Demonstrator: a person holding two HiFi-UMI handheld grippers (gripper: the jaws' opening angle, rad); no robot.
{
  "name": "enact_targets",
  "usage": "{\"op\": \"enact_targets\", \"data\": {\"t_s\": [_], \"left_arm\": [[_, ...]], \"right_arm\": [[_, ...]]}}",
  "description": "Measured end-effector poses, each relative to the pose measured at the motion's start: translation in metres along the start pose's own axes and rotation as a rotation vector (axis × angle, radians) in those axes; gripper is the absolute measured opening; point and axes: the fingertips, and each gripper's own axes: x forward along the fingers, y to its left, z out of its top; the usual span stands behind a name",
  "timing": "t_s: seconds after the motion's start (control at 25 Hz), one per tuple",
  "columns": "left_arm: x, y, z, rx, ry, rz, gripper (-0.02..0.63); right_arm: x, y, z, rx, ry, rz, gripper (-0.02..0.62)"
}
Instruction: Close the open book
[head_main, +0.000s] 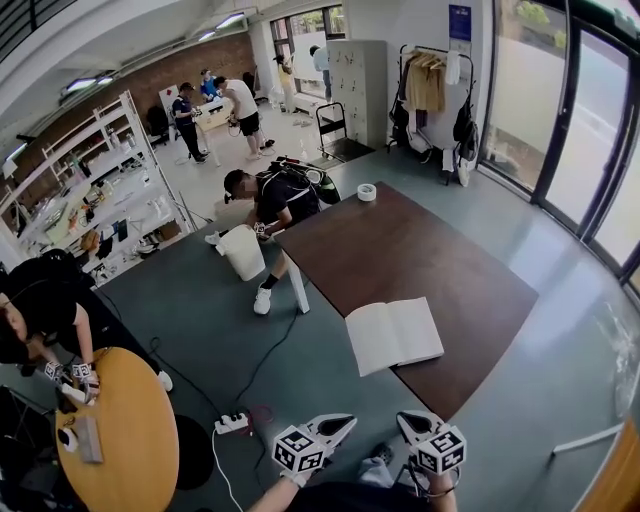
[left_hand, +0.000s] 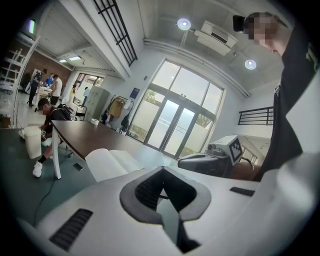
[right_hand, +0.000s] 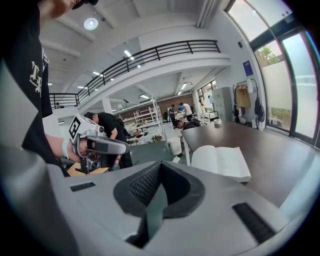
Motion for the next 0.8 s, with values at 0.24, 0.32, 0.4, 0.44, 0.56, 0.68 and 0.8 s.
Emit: {"op": "enact_targets", "data": {"t_s": [0.24, 0.32, 0.4, 0.44, 0.56, 0.68, 0.8], "left_arm": [[0.021, -0.007, 0.009, 0.014, 0.000, -0.009, 0.005], [0.028, -0.008, 0.014, 0.016, -0.005, -0.010, 0.005], [0.035, -0.007, 0.016, 0.020, -0.003, -0.013, 0.005], [0.040, -0.007, 0.017, 0.021, -0.002, -0.014, 0.005], [0.056, -0.008, 0.018, 0.022, 0.004, -0.019, 0.005], [0.074, -0.016, 0.026, 0.033, 0.005, -0.030, 0.005], [0.090, -0.020, 0.034, 0.045, -0.001, -0.035, 0.005]], "right_arm": [[-0.008, -0.016, 0.002, 0.000, -0.003, -0.002, -0.012], [-0.011, -0.024, 0.006, -0.003, -0.003, -0.008, -0.012], [-0.012, -0.034, 0.011, -0.005, -0.016, -0.012, -0.012], [-0.013, -0.039, 0.013, -0.005, -0.020, -0.014, -0.014], [-0.018, -0.057, 0.014, -0.006, -0.028, -0.026, -0.012], [-0.030, -0.077, 0.016, 0.007, -0.036, -0.042, -0.012], [-0.039, -0.094, 0.016, 0.027, -0.041, -0.052, -0.012]]}}
